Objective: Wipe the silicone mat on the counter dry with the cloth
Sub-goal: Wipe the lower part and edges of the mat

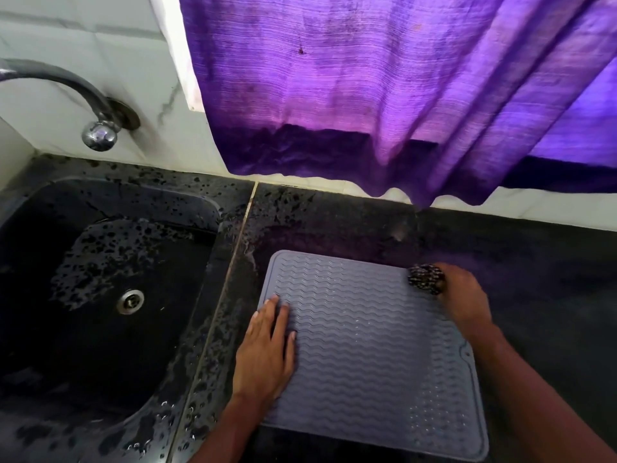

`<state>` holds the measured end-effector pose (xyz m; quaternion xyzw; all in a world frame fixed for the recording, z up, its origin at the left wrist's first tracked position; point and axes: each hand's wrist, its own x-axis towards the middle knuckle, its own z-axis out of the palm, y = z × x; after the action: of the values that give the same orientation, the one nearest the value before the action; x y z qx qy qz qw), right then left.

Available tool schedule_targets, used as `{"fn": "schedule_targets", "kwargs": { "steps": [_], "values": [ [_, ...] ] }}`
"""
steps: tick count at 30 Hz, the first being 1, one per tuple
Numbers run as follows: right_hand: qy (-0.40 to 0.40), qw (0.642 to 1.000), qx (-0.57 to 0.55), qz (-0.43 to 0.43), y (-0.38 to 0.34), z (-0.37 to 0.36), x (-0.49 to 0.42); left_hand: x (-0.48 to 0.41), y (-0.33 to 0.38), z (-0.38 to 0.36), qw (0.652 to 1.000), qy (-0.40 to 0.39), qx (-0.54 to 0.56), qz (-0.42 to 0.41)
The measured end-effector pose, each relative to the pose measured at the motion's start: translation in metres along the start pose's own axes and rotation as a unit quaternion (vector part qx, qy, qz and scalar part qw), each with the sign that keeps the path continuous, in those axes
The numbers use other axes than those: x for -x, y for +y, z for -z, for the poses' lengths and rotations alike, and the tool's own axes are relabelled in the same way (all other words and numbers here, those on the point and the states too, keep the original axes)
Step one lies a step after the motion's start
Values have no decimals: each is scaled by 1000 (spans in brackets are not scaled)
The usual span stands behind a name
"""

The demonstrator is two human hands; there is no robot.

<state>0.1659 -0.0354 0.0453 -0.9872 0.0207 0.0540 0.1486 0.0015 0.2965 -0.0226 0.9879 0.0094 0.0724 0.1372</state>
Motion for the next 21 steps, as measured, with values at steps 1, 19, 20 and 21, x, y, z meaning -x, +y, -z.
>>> {"fn": "schedule_targets", "kwargs": {
  "steps": [1,19,20,21],
  "values": [
    [6,1000,-11,-6,6,3,2,1,-1,2,1000,0,-1,3],
    [-11,983,67,171,-158,-50,-11,-40,-9,11,995,6,88,47],
    [-11,984,76,162,-143,-45,-13,-41,-8,11,995,5,88,49],
    [-10,985,80,151,-128,-39,-16,-41,-8,11,995,5,87,49]
  ]
}}
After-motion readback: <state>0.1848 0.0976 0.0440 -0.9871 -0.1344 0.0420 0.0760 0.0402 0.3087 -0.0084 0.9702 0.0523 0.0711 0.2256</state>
